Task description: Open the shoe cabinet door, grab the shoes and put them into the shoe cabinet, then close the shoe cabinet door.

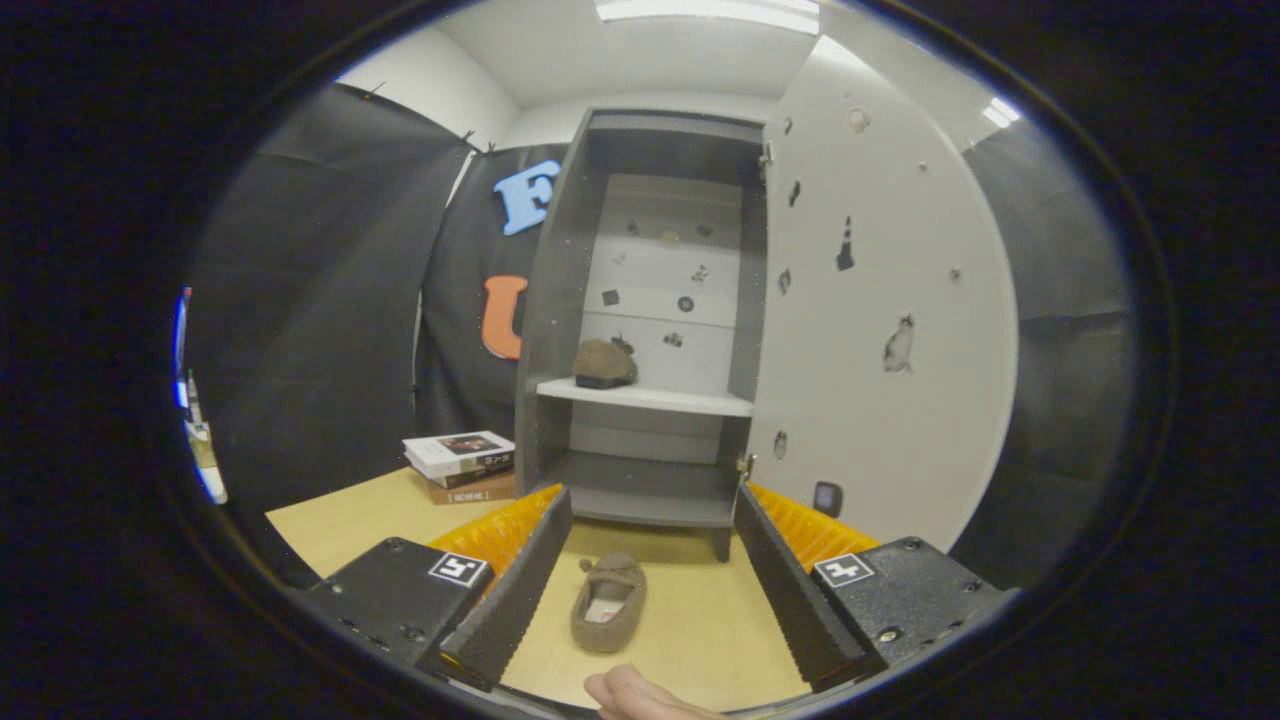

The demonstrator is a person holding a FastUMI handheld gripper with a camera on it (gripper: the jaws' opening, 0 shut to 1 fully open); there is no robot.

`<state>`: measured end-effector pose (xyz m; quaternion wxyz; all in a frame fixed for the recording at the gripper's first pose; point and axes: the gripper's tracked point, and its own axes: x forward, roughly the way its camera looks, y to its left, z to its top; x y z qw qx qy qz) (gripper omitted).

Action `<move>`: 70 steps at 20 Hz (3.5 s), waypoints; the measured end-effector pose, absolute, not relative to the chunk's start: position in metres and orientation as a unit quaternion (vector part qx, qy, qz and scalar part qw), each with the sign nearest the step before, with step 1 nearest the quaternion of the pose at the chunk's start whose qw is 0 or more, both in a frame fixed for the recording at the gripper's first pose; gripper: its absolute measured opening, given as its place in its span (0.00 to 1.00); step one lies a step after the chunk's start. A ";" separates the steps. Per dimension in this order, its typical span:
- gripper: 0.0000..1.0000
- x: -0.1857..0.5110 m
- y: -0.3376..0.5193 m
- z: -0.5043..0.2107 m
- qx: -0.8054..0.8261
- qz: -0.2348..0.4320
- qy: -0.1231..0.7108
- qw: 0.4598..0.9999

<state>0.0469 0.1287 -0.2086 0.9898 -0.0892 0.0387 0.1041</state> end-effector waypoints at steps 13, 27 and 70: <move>0.96 0.142 0.188 -0.389 -0.061 0.121 0.224 0.965; 0.12 0.183 0.179 -0.464 0.015 0.092 0.334 0.938; 0.08 0.154 0.188 0.013 -0.099 0.128 0.045 0.986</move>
